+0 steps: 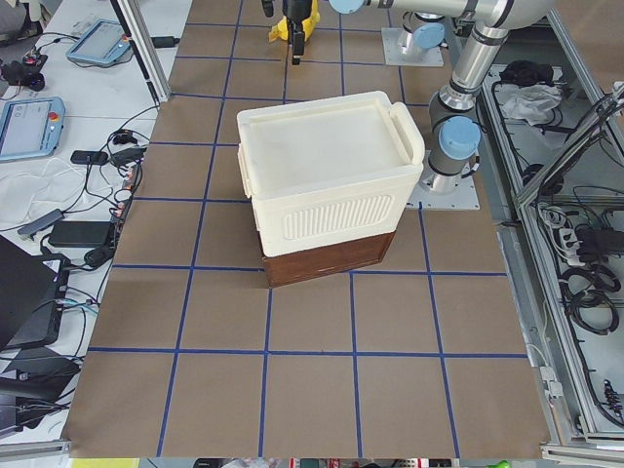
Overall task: Pull drawer sideways
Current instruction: 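Move the left gripper toward the white handle of the wooden drawer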
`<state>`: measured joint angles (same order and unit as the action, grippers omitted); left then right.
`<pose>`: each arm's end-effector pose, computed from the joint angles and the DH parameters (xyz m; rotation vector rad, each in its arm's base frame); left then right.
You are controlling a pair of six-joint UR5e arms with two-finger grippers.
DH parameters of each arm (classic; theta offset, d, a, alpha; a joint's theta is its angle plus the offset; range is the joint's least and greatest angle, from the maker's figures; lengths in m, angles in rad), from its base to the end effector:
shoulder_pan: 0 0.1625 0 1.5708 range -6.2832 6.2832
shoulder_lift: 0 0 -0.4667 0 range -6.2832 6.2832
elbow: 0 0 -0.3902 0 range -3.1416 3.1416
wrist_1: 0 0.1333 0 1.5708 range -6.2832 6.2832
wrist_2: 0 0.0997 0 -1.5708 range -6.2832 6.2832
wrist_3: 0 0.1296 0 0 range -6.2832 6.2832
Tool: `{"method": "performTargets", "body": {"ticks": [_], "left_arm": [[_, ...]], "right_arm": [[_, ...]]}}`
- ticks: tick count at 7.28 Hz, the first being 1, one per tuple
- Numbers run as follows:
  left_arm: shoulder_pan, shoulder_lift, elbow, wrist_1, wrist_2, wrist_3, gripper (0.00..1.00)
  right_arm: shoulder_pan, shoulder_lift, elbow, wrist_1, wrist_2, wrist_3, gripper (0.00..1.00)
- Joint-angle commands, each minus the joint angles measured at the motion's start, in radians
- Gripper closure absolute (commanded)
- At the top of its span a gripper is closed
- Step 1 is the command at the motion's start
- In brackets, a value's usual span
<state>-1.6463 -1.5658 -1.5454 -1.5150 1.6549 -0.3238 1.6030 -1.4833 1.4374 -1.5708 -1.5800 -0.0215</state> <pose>-0.1596 -0.4875 0.5210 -0.3860 3.0480 -0.1555 0.1493 -0.5316 0.5204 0.0837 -3.1307 0.0720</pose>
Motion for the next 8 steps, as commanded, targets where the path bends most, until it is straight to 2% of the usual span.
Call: {"method": "performTargets", "body": {"ticks": [1,2,6,8], "left_arm": [[-0.079,-0.055,-0.076,0.019,0.171,-0.210,0.00],[-0.096,-0.083,-0.103,0.021,0.230,-0.274,0.00],[-0.099,-0.204,-0.163,-0.097,0.500,-0.281,0.00],[-0.101,-0.261,-0.174,-0.128,0.595,-0.282,0.00]], "right_arm": [[0.000,0.000,0.000,0.000,0.000,0.000,0.00],[0.000,0.000,0.000,0.000,0.000,0.000,0.00],[0.000,0.000,0.000,0.000,0.000,0.000,0.00],[0.000,0.000,0.000,0.000,0.000,0.000,0.00]]}}
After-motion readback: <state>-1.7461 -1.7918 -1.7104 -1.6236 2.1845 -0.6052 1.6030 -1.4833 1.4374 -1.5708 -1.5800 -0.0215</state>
